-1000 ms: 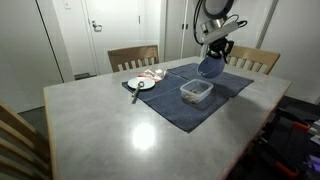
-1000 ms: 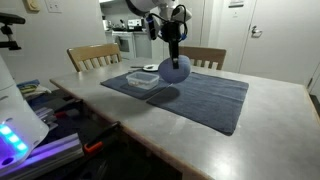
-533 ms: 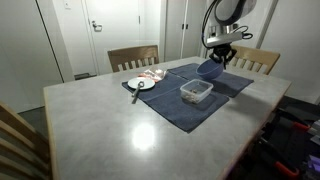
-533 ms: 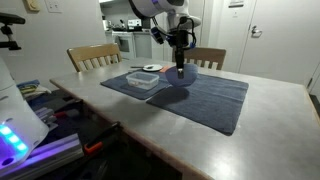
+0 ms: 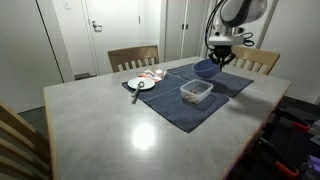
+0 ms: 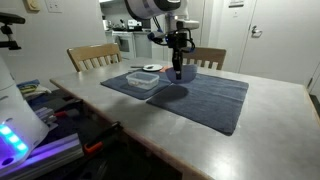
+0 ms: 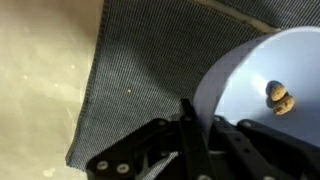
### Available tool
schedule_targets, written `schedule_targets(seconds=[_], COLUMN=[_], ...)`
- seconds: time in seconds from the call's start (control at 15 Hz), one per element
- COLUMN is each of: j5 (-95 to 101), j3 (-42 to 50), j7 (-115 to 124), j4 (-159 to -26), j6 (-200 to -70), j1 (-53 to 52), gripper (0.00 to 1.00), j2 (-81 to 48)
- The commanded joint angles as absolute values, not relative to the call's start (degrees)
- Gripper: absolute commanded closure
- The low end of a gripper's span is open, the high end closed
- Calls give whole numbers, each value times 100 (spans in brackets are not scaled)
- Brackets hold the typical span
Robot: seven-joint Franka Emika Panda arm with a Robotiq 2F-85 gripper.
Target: Pour the contents from the blue bowl into the clear bowl then place the blue bowl on the table
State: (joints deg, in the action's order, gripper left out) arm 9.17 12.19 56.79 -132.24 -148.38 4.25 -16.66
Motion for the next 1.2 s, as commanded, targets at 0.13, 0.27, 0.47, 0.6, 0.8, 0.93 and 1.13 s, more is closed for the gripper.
schedule_targets(seconds=[0.13, 0.27, 0.47, 0.6, 0.8, 0.93, 1.13], j5=[381, 186, -10, -11, 331, 628, 1013], j3=[1223, 1206, 1233, 1291, 1524, 1654, 1589], j7=[5344, 5237, 5130, 5201, 5622, 5962, 6480], j4=[-13634, -13697, -13725, -13666, -13547, -13481, -13377], j6=[-15409, -15521, -15493, -15266, -14760, -14259, -13414], j1=[482, 501, 471, 421, 237, 112, 51], gripper=[98, 98, 98, 67, 46, 32, 12], j2=[-1490, -1496, -1499, -1506, -1450, -1321, -989])
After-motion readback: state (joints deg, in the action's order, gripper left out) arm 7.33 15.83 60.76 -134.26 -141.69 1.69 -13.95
